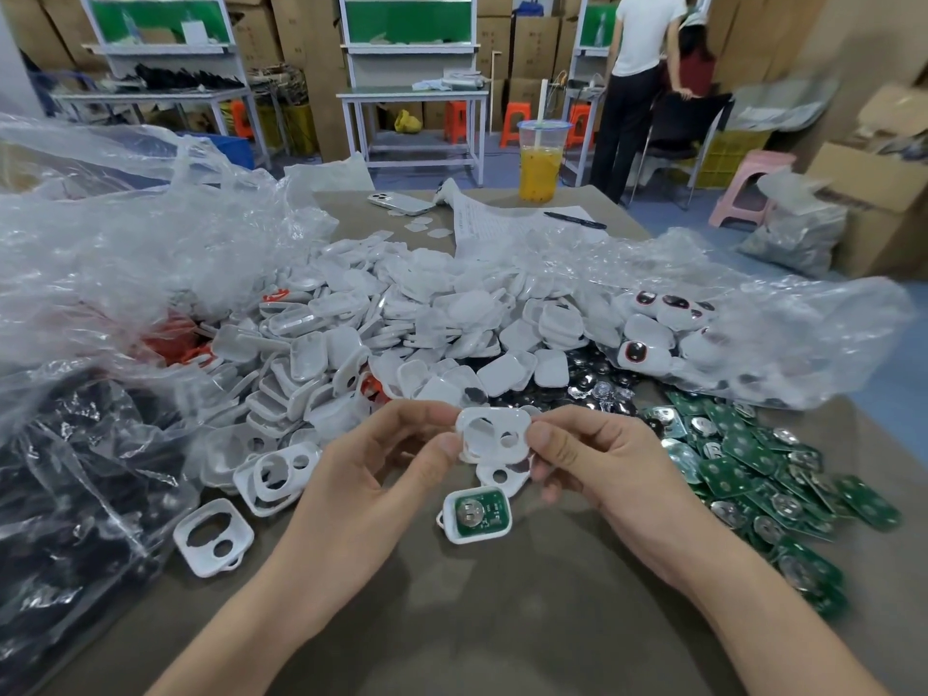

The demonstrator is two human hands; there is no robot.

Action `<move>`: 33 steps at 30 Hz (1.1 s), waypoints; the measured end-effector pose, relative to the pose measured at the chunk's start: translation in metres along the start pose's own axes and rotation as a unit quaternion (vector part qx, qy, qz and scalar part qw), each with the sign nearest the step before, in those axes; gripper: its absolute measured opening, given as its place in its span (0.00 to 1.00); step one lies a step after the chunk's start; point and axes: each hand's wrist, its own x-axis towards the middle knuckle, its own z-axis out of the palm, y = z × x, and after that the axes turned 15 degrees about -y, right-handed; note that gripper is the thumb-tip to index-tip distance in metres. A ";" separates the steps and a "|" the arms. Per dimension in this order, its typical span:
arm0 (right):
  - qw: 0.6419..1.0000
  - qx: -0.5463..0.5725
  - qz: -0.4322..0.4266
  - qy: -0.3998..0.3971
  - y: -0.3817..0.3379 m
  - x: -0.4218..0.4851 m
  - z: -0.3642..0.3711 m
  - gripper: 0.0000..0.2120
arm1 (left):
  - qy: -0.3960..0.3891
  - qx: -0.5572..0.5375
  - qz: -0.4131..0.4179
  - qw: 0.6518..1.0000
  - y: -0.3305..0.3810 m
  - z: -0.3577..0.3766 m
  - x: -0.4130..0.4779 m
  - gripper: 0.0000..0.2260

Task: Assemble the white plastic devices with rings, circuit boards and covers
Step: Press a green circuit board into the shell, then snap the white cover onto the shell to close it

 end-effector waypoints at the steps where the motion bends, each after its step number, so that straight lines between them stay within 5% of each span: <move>1: 1.000 -0.012 -0.011 0.017 0.000 0.000 -0.001 0.14 | 0.010 0.011 -0.005 1.000 0.000 0.000 0.000 0.05; 4: 0.977 -0.157 -0.034 0.139 0.005 -0.002 -0.010 0.08 | 0.056 0.054 -0.029 0.997 -0.005 -0.002 0.001 0.12; 7: 0.866 -0.432 -0.022 0.252 0.011 -0.001 -0.019 0.02 | 0.094 0.195 -0.040 0.976 -0.014 -0.007 0.002 0.06; 10: 0.748 -0.608 0.077 0.254 0.014 0.000 -0.022 0.17 | 0.091 0.383 -0.054 0.917 -0.025 -0.011 0.003 0.09; 12: 0.715 -0.637 0.141 0.251 0.014 -0.001 -0.022 0.24 | 0.091 0.448 -0.073 0.887 -0.030 -0.013 0.004 0.11; 17: 0.721 -0.659 0.070 0.201 0.014 -0.001 -0.016 0.24 | 0.055 0.510 -0.063 0.856 -0.030 -0.015 0.009 0.16; 22: 0.732 -0.677 0.061 0.035 0.024 0.007 -0.013 0.19 | -0.003 0.524 -0.076 0.848 -0.028 -0.017 0.014 0.20; 25: 0.735 -0.673 0.038 0.077 0.027 0.007 -0.017 0.13 | 0.012 0.520 -0.073 0.851 -0.028 -0.018 0.016 0.11; 33: 0.759 -0.637 0.029 0.128 0.028 0.008 -0.021 0.12 | 0.016 0.521 -0.080 0.850 -0.026 -0.014 0.018 0.09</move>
